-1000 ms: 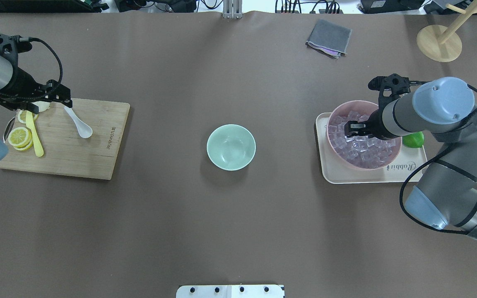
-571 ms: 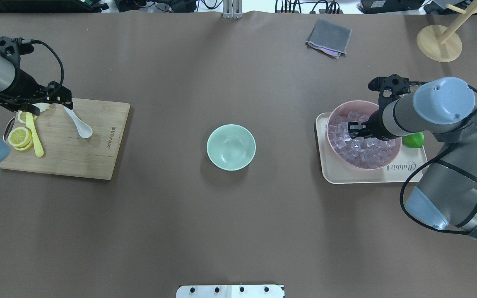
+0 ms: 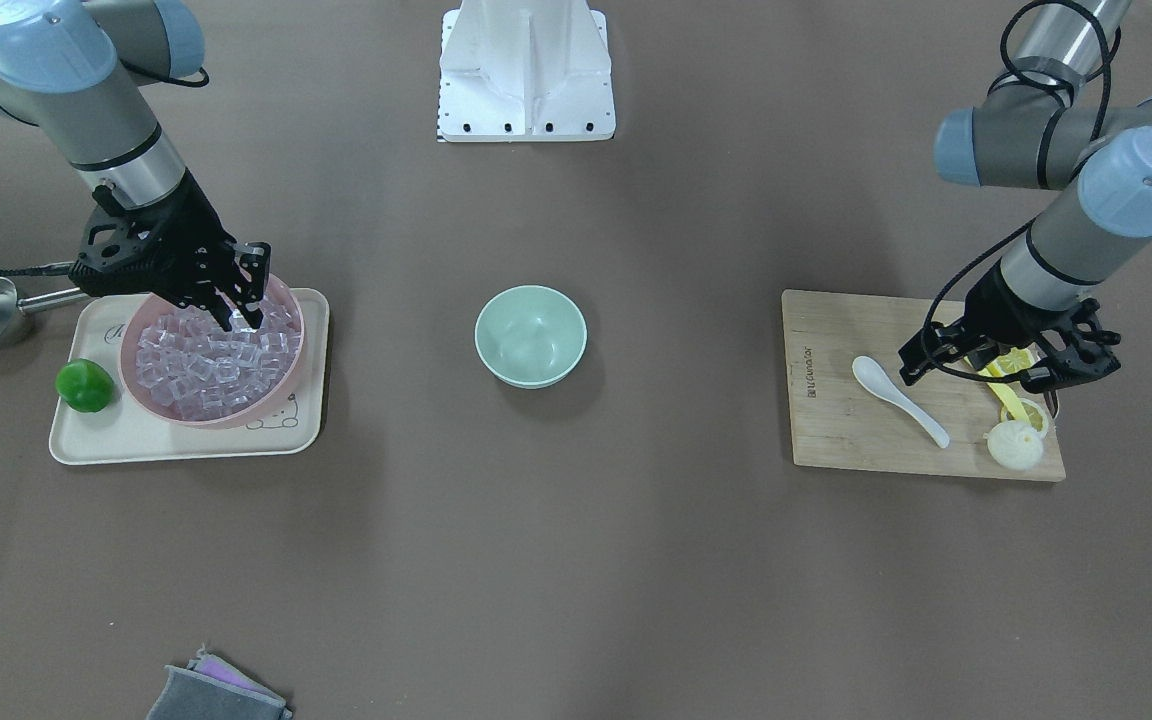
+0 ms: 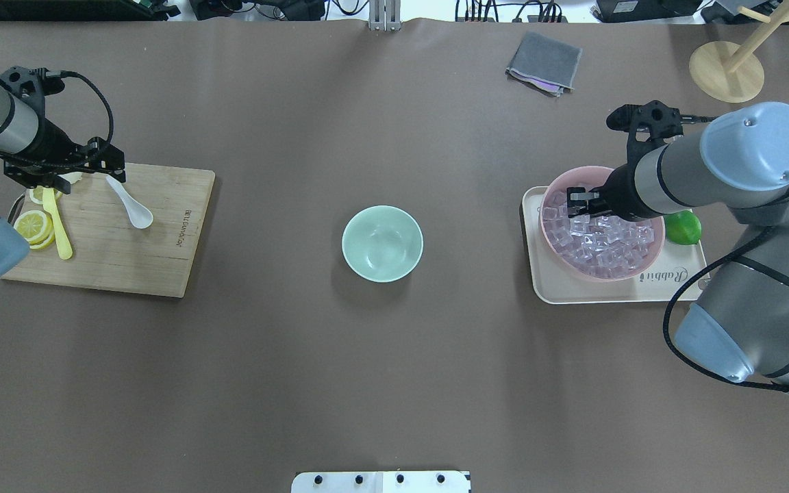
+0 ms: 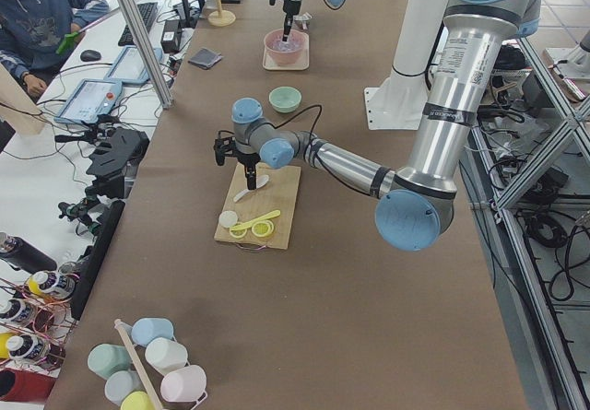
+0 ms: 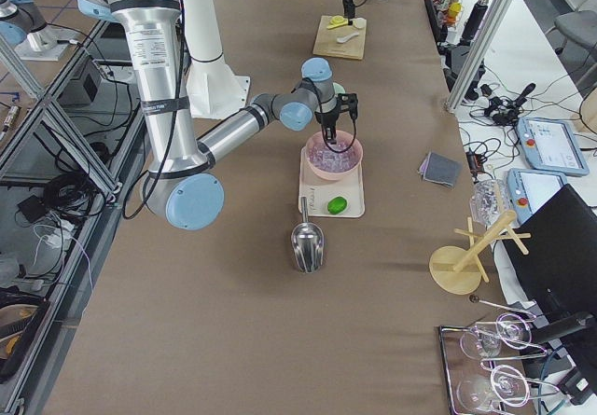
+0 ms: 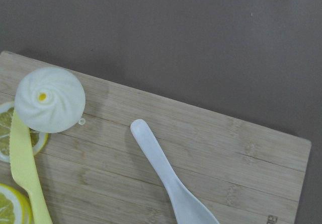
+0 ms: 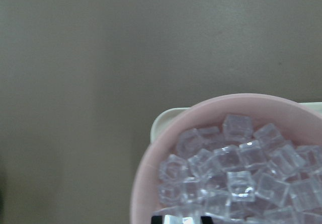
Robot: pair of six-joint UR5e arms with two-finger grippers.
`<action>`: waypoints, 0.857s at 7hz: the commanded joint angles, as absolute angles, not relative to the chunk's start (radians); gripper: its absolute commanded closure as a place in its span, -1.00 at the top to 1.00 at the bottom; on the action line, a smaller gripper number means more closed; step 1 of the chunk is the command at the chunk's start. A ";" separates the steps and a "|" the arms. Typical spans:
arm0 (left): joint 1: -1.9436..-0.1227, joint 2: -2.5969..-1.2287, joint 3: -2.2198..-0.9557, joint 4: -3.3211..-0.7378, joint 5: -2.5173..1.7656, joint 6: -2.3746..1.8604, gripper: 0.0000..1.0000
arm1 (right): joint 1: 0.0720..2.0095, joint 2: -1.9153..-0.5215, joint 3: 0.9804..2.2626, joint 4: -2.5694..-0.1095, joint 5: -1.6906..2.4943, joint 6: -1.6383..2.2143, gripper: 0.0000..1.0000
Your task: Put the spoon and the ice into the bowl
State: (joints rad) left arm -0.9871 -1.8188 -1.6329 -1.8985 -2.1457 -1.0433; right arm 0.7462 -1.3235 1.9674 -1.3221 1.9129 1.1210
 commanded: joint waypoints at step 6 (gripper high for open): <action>-0.928 -1.910 -1.448 -1.970 -2.122 -1.118 0.49 | 0.434 -0.938 1.780 -1.421 1.594 1.448 -1.00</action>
State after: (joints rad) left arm -0.9380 -1.8976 -1.4701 -1.9594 -2.1226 -1.1165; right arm 0.4718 -0.9787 1.8295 -1.4265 1.6383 1.4209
